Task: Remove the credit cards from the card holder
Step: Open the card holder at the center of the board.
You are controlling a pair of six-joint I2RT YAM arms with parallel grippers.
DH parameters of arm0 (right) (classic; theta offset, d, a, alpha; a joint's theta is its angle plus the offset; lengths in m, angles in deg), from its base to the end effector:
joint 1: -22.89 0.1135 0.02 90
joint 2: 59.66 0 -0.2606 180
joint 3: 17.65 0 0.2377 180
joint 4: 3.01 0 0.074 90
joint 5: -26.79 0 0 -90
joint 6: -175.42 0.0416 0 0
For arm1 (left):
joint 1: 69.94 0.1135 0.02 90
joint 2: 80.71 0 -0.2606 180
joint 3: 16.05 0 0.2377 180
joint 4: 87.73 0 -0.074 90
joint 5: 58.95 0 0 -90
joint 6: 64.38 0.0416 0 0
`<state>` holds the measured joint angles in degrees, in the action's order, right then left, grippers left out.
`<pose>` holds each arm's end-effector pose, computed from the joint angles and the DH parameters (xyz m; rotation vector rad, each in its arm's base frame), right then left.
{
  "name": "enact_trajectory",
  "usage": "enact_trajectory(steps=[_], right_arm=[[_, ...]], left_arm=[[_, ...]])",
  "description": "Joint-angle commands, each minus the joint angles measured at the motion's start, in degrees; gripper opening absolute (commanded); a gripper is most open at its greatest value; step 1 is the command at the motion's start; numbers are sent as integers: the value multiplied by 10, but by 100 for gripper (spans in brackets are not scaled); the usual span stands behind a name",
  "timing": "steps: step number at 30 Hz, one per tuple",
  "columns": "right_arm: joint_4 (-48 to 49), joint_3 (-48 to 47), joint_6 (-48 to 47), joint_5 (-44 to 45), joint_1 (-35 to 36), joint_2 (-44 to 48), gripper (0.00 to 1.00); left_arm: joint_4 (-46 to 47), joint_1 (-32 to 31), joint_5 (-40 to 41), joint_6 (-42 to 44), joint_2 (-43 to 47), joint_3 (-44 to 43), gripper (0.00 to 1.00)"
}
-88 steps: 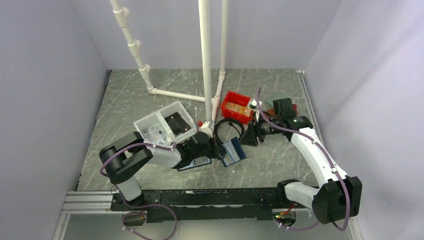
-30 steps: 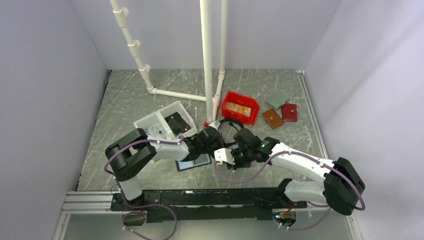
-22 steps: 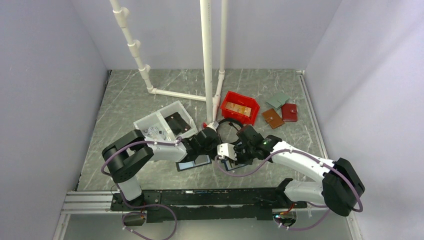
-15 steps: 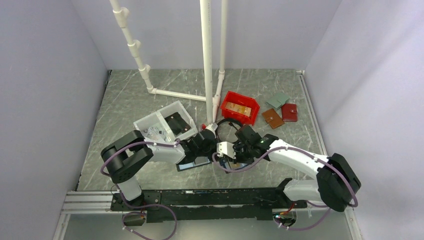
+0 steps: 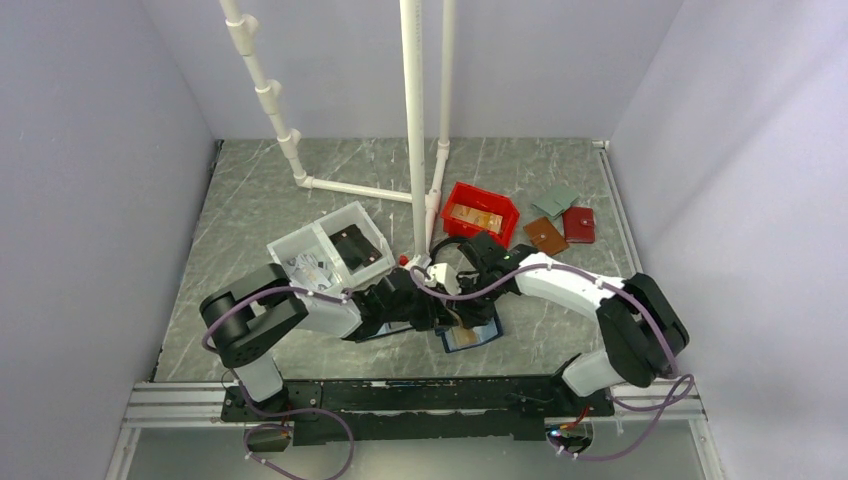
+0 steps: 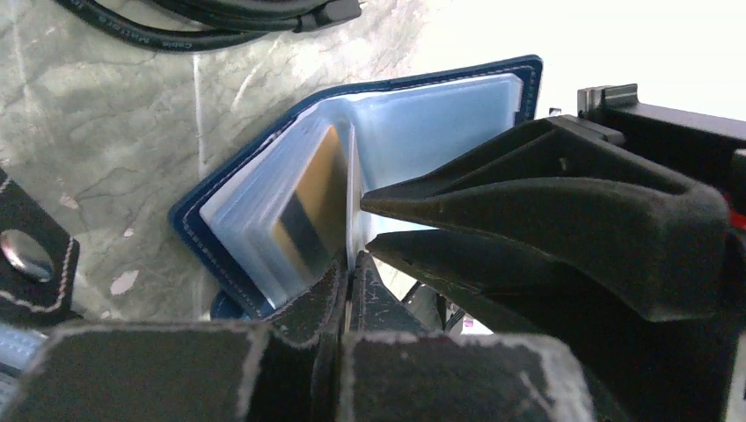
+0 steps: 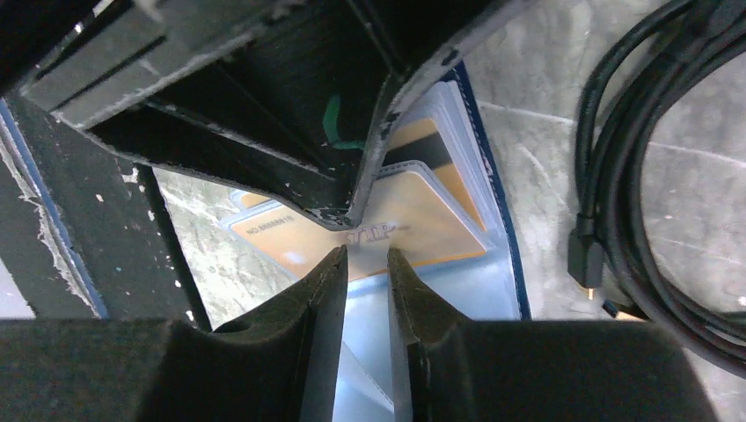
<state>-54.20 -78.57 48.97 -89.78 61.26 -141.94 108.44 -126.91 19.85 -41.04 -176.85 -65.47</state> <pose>0.1764 0.1634 0.1791 -1.7647 2.1418 0.6619 0.1620 -0.2641 0.1412 -0.0709 2.4743 -1.3583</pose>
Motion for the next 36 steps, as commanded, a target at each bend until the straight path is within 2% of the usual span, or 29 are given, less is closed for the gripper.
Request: enact_trajectory(steps=[1,6,10,14,22,36], right_arm=[[-19,-23,49,-24,-7,-31,26],[-10,-27,85,-17,-21,-47,26],[-5,-29,93,-10,-22,-53,27],[-6,-31,95,-9,-22,-55,30],[-5,-32,96,-5,-22,-55,31],[-3,-33,102,3,-26,-55,31]], left_arm=[[54,-2,-14,13,-24,14,0],[64,-2,2,9,-17,33,5],[67,-2,18,1,-10,43,18],[96,-2,17,-10,-18,52,24],[147,-4,13,-20,-39,57,27],[96,-5,31,-39,-52,39,31]])
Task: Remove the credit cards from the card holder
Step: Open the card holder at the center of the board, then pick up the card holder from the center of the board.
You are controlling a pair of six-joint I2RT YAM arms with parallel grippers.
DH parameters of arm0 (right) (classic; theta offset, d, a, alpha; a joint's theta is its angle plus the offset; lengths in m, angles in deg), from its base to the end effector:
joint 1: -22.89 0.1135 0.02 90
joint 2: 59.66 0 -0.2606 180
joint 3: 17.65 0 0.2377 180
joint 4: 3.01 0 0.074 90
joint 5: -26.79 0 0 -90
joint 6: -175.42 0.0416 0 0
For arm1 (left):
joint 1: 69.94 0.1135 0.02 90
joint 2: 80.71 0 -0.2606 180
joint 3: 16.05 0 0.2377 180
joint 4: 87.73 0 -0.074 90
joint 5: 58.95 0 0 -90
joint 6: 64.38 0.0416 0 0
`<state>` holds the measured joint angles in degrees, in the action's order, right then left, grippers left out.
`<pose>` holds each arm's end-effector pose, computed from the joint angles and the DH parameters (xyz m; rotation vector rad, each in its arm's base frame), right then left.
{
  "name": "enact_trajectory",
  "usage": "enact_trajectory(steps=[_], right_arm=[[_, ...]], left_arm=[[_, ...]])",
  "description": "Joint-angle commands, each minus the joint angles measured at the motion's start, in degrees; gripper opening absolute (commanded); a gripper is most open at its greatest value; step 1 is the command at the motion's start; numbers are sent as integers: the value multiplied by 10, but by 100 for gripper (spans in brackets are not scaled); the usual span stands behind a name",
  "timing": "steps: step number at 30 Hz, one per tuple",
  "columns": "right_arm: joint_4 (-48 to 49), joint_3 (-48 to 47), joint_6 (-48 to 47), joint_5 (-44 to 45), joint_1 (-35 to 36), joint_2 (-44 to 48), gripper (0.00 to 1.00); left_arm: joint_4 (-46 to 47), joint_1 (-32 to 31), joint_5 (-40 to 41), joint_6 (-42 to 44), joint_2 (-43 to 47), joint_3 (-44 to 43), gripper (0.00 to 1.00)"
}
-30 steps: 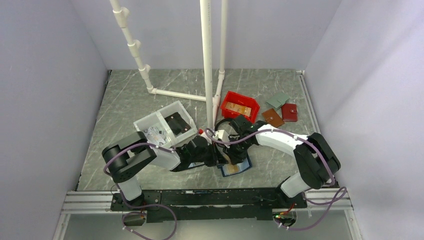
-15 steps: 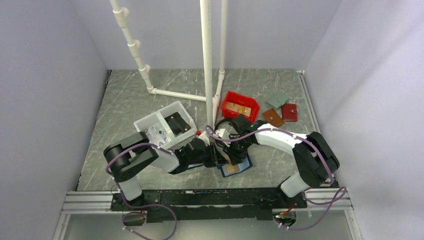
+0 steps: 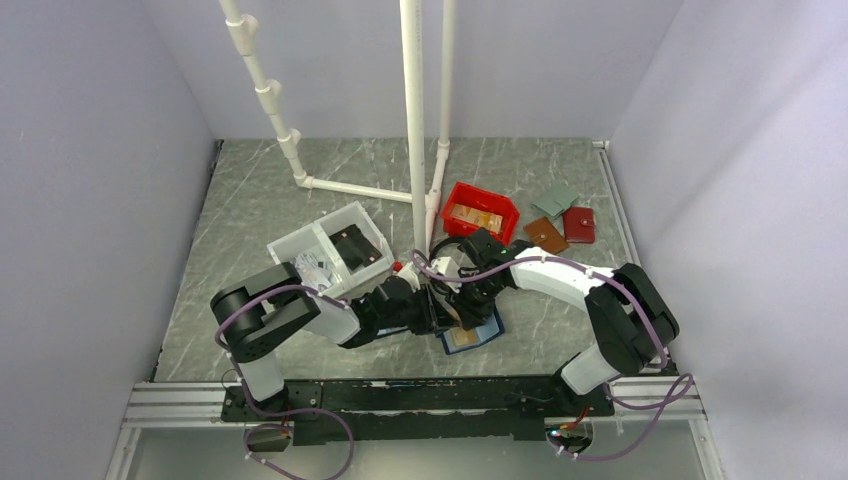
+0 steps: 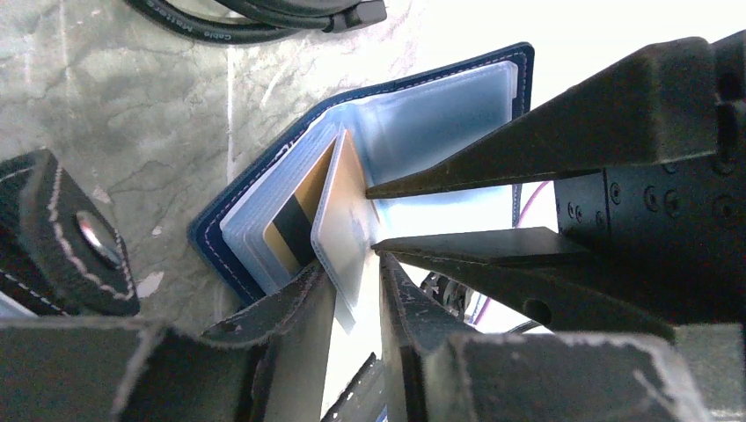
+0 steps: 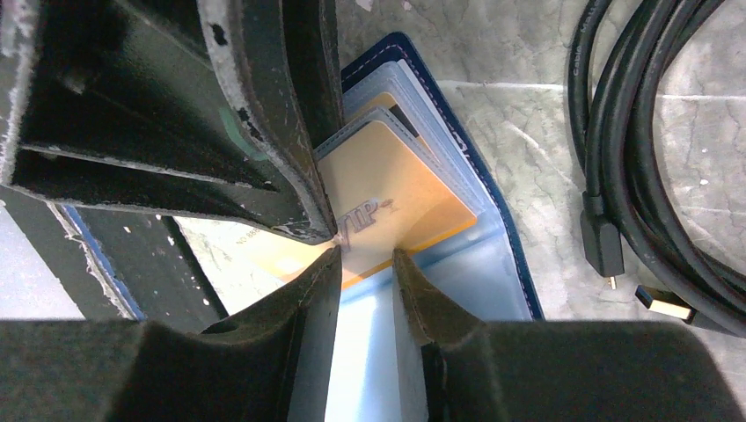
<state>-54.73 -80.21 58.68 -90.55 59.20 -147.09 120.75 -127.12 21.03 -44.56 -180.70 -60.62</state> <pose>0.1899 0.1633 0.1659 -1.5671 2.3981 0.7221 0.1579 -0.2582 0.1224 -0.1446 2.4194 -1.4250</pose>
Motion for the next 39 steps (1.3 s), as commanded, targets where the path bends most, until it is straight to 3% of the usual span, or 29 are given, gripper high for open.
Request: enact_trajectory(steps=[1,7,8,10,11,20,29,39], right_arm=[[2,-16,5,9,-6,-3,31],[1,-17,8,5,-13,3,31],[2,-18,9,5,-16,5,31],[3,-19,12,2,-24,10,31],[3,-19,14,0,-30,13,31],[14,-24,36,-64,-76,56,33],[3,-33,39,-218,-122,83,34],[-32,-47,17,-316,-148,88,34]], left_arm=[[-31,-3,21,-4,-14,-11,31],[-57,-3,39,-6,-11,-20,27],[-59,-3,41,-6,-11,-21,22],[-62,-3,48,-2,-10,-20,1],[-64,-4,51,3,-9,-19,0],[75,-19,91,90,56,51,0],[234,-25,68,185,79,101,0],[260,-36,48,287,139,106,0]])
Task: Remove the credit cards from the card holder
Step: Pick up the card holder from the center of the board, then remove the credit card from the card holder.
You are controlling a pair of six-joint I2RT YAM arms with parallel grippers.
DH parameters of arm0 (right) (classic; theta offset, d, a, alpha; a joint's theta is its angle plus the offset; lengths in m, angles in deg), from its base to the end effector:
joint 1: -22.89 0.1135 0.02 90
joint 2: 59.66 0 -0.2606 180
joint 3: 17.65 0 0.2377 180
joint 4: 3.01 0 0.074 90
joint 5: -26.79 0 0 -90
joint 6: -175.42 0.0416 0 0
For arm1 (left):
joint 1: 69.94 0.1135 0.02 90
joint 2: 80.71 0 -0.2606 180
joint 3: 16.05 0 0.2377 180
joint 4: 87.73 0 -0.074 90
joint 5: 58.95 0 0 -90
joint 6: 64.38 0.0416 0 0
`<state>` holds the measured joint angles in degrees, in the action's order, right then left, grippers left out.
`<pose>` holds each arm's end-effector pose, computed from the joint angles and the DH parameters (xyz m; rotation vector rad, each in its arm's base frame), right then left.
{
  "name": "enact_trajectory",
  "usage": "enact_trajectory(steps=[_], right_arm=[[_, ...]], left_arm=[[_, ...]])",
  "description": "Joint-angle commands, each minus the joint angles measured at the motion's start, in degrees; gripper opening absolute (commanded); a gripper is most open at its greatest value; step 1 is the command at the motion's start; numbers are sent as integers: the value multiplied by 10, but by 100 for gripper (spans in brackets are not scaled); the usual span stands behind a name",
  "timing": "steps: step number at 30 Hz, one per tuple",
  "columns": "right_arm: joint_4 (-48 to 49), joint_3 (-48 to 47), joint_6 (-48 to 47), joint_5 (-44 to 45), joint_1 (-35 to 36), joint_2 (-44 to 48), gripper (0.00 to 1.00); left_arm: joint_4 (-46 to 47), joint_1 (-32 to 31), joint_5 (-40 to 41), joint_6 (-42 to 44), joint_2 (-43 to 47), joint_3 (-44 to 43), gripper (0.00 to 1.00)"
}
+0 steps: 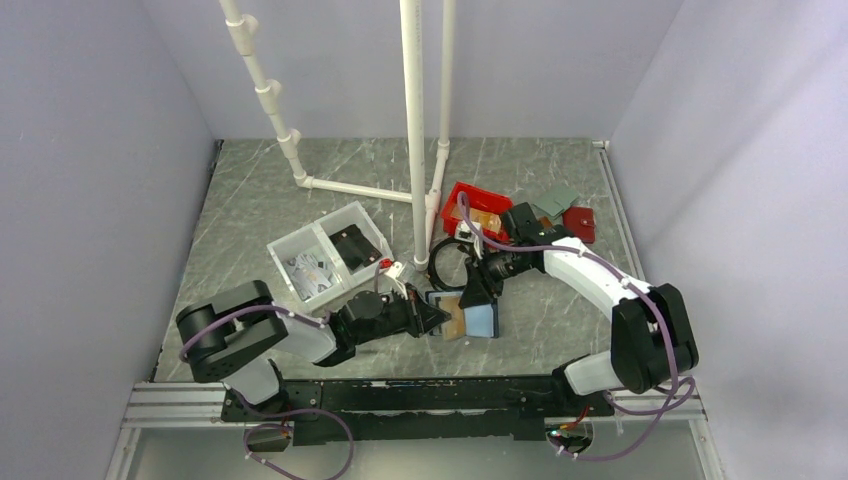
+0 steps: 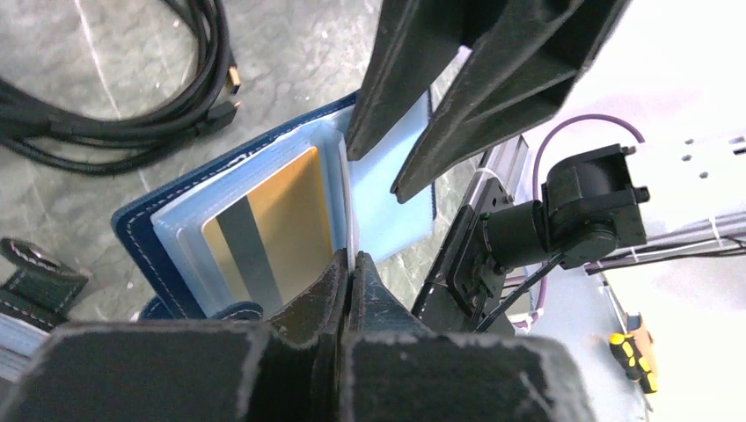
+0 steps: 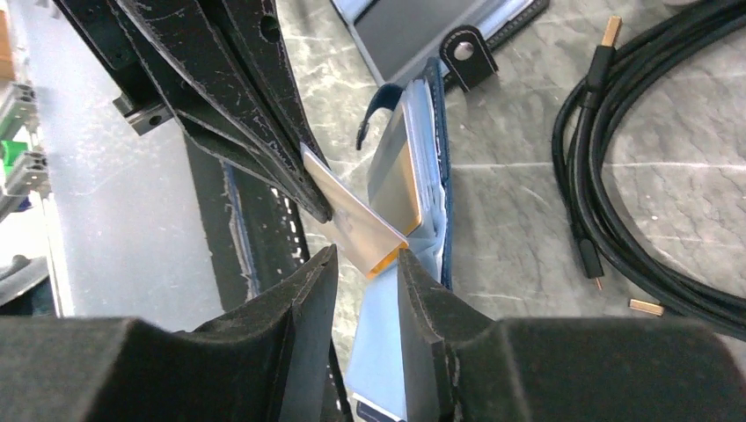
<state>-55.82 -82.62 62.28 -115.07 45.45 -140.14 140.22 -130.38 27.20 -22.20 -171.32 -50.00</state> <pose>0.2116 0.1234 0.2143 -1.1890 2.2204 1.2169 0.1296 -0.2341 0.1580 0.2708 1.9361 -1.3979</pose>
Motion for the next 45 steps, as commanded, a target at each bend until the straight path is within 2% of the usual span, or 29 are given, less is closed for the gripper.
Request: enact_trajectory(steps=[1,16,22,37,43,45], right_arm=[[-25,-23,-22,-78,-14,19,34],[-90,-42,-77,-156,-43,15,34],[-127,-50,-116,-191,-44,15,34],[-188,-64,-178,-239,-43,13,32],[-197,-64,-192,-250,-43,14,31],[-197,-64,-190,-250,-42,13,28]], left_arm=[[59,-4,-17,72,54,-2,0],[5,-4,-24,119,149,-2,0],[56,-4,-42,113,140,0,0],[102,-5,-71,96,119,-19,0],[94,-7,-51,83,96,-35,0],[75,-9,-41,82,95,-41,0]])
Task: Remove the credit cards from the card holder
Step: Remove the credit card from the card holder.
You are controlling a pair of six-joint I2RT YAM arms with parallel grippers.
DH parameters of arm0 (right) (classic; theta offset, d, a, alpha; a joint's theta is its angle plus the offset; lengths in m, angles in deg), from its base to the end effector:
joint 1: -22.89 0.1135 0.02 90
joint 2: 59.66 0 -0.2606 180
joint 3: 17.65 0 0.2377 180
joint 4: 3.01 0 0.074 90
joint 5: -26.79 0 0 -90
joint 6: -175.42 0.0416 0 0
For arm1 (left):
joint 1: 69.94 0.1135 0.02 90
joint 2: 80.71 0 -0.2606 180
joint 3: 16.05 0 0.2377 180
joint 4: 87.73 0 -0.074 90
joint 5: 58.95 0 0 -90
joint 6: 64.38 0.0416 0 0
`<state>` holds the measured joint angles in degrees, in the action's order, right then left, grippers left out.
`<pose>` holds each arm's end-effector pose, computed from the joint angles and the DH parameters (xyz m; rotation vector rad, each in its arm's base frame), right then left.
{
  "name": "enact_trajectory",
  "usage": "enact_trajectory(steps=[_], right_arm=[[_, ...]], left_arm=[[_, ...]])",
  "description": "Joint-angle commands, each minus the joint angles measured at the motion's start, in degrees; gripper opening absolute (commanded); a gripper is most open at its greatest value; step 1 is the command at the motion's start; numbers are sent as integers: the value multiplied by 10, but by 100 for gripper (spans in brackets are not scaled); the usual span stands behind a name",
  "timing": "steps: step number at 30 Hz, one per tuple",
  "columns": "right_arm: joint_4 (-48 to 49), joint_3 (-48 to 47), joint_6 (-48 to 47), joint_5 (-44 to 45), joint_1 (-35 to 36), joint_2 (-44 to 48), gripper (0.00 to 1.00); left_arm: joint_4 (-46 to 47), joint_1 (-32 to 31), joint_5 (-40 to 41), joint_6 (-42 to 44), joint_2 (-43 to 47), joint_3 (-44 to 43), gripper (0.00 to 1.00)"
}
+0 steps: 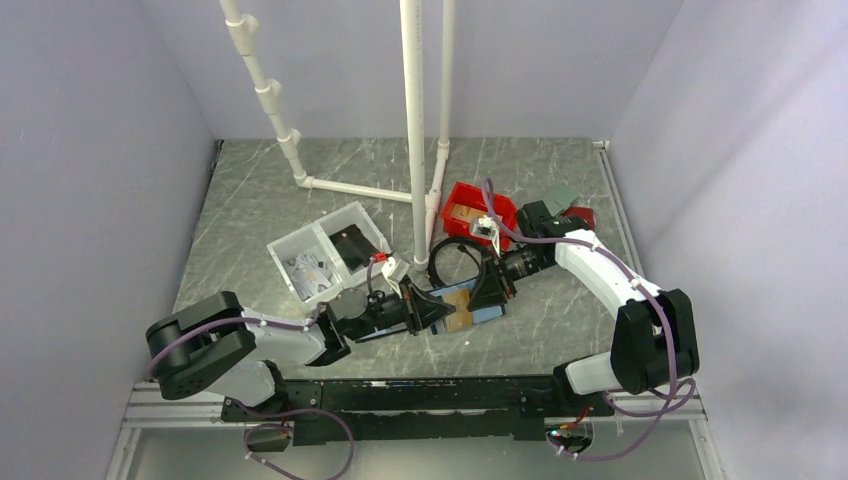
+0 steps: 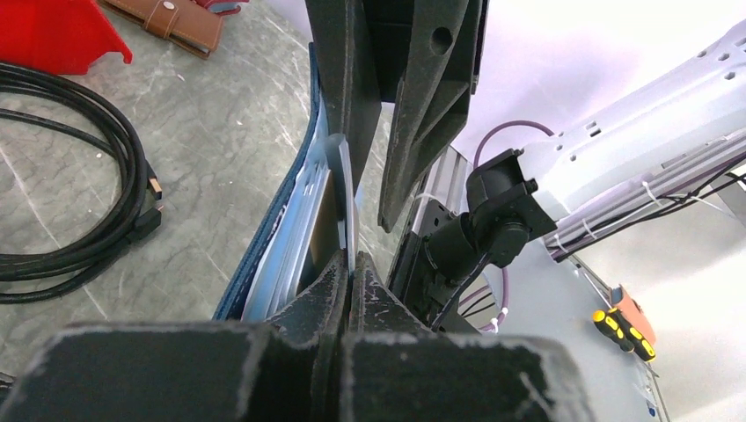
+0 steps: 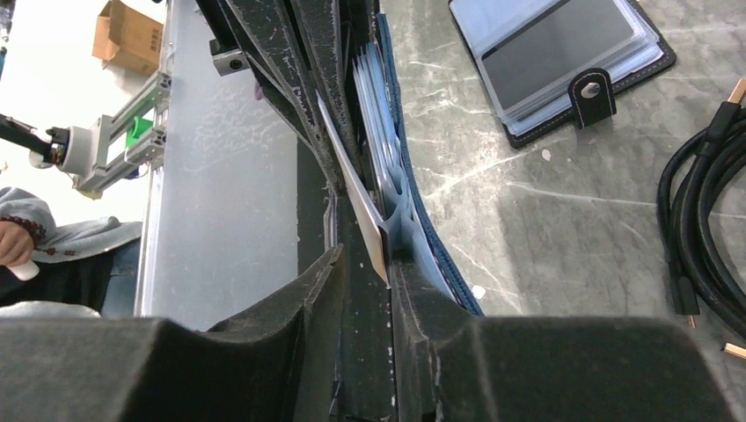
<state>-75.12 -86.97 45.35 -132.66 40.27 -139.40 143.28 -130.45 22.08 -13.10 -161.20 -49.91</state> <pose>0.1973 0.1026 0.2391 -1.2162 1.9991 1.5585 0.1198 -0.2251 0.2065 0.4593 1.6303 -1.4736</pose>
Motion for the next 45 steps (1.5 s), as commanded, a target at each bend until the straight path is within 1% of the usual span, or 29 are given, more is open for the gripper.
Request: enact_trajectory(steps=[1,9,12,13,18,20,31,38,40,43,45], right_arm=[[-6,-21,-23,-74,9,5,25],[-16,-26,-37,-66,10,-1,0],[-17,-26,-43,-57,10,0,0],[-20,-27,-49,-54,10,1,0],[-44,-34,-86,-39,9,-3,0],[-54,-36,-99,-37,9,-5,0],[-51,-37,-94,-27,5,-10,0],[-54,-38,-99,-22,3,-13,0],[-56,-38,-101,-22,3,-14,0],[-58,-39,-104,-20,3,-17,0],[-59,-39,-105,-20,3,-17,0]], left_arm=[[34,-10,15,-9,-6,-45,0],[-5,-11,45,-5,9,-45,0],[0,-11,48,-8,15,-36,0],[0,-11,48,-8,19,-34,2],[-22,-9,45,-17,39,-24,25],[-23,-7,30,-20,43,-23,30],[-9,19,-28,-46,36,-14,31],[-29,27,-35,-42,51,-10,32],[-41,28,-34,-40,58,-10,31],[-48,28,-34,-36,66,-10,23],[-54,30,-34,-34,71,-7,23]])
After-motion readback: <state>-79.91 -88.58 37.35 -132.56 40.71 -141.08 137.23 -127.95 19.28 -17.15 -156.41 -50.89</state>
